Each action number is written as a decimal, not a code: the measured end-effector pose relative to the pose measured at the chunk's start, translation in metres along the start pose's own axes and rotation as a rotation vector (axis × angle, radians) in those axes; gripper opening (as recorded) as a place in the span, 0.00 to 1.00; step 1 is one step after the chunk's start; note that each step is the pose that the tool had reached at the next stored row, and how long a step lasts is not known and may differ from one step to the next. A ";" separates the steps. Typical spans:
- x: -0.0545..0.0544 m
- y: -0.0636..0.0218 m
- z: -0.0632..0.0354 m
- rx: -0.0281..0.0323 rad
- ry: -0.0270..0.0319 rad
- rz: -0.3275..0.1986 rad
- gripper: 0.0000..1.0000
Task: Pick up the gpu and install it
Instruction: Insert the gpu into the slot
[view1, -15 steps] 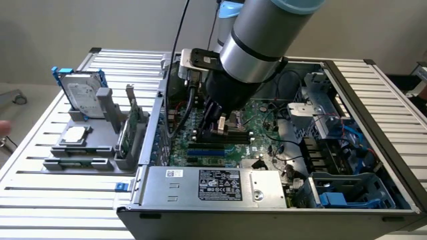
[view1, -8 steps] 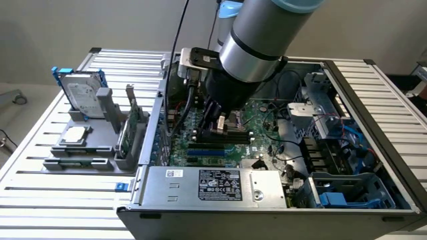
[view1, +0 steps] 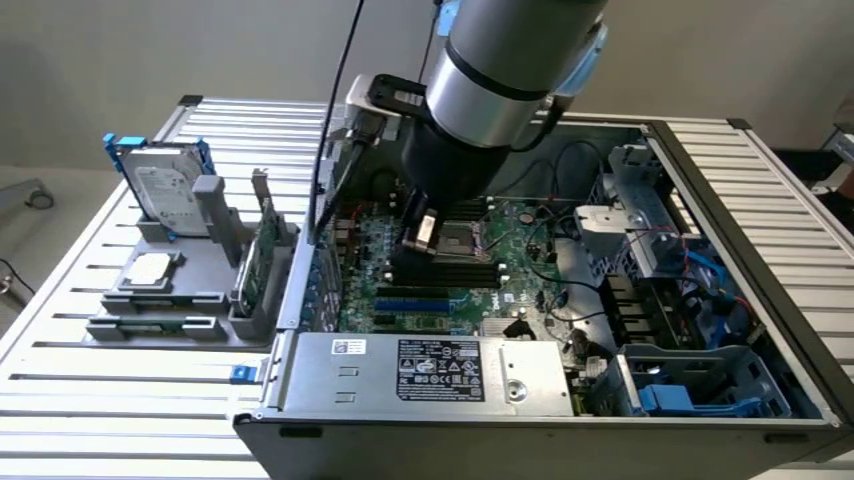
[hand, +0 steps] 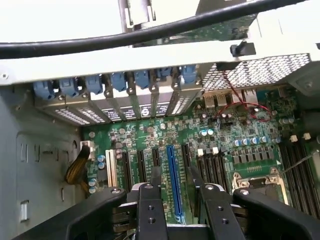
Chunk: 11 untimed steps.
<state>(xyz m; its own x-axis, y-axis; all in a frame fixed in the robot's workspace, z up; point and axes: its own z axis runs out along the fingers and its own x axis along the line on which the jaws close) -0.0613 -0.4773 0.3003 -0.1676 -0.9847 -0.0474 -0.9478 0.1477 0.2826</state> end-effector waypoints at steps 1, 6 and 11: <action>-0.001 0.0025 -0.0014 0.0066 -0.0018 0.032 0.35; -0.009 0.0176 -0.0098 0.0453 -0.0157 0.226 0.35; -0.020 0.0370 -0.0215 0.0952 -0.0429 0.491 0.35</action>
<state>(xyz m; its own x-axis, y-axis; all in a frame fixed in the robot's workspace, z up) -0.0872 -0.4541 0.3323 -0.6096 -0.7922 0.0295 -0.7741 0.6029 0.1928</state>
